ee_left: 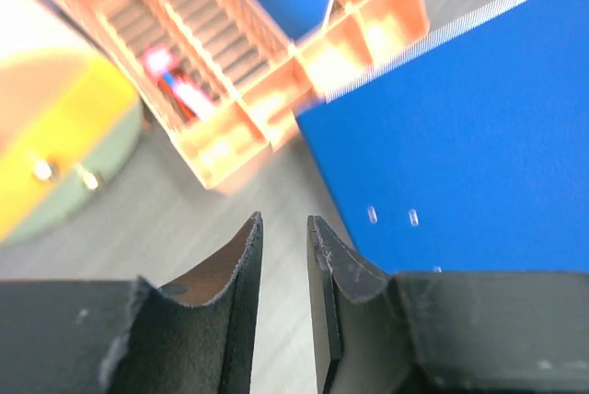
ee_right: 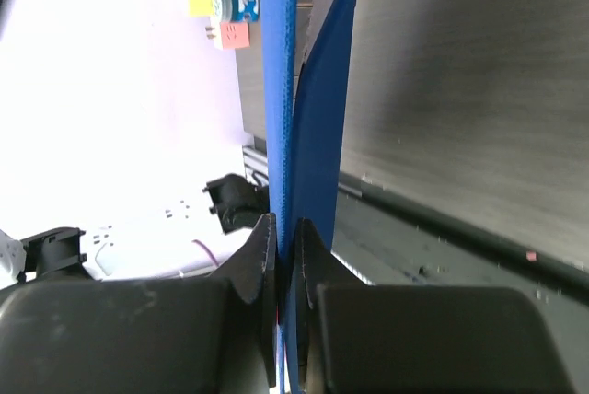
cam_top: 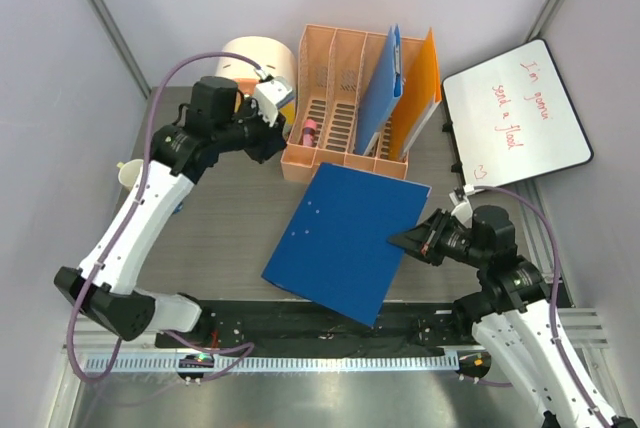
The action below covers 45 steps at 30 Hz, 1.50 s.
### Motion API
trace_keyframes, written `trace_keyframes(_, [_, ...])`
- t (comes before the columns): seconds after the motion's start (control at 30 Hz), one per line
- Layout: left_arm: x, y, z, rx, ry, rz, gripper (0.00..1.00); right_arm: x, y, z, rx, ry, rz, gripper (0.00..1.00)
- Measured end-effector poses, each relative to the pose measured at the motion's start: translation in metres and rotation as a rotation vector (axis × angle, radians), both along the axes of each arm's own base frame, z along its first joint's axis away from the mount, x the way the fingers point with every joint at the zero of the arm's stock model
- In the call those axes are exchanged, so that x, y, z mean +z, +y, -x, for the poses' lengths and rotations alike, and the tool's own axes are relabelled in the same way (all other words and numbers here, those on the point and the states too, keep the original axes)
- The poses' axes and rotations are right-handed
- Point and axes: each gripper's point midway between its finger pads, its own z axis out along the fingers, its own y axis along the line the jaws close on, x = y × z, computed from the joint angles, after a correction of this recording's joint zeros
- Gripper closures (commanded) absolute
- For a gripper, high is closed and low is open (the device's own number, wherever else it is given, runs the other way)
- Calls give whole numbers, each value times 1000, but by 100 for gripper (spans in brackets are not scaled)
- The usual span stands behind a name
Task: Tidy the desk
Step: Pick up the folder from the center of the board, then move the storage box to the center of the board.
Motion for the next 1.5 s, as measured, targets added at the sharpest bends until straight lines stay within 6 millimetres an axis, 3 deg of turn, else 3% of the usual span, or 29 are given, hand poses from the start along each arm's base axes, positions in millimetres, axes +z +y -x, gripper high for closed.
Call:
trace_keyframes(0.07, [14, -4, -7, 3, -43, 36, 75, 1, -1, 7, 12, 20, 5, 99])
trace_keyframes(0.17, [8, -23, -23, -6, -35, 67, 75, 3, -2, 24, 45, 68, 11, 99])
trace_keyframes(0.3, [-55, -62, -47, -25, 78, 15, 74, 15, -1, 44, 89, 104, -25, 99])
trace_keyframes(0.4, [-99, -93, -37, -78, 144, -56, 75, 35, 1, 57, 131, 94, -60, 99])
trace_keyframes(0.5, [-121, -122, -21, -142, 168, -89, 75, 62, 3, 69, 174, 60, -87, 99])
trace_keyframes(0.6, [-124, -132, -20, -154, 168, -83, 76, 72, 3, 78, 202, 61, -98, 99])
trace_keyframes(0.83, [-124, -130, -21, -150, 161, -81, 76, 77, 2, 73, 180, 88, -82, 99])
trace_keyframes(1.03, [-124, -106, -4, -151, 153, -99, 76, 101, 6, 57, 158, 110, -80, 99])
trace_keyframes(1.27, [-108, -84, 15, -163, 112, -96, 76, 112, 16, 20, 133, 106, -71, 99])
trace_keyframes(1.5, [-117, -65, 25, -159, 134, -137, 76, 121, 29, -24, 112, 85, -72, 99])
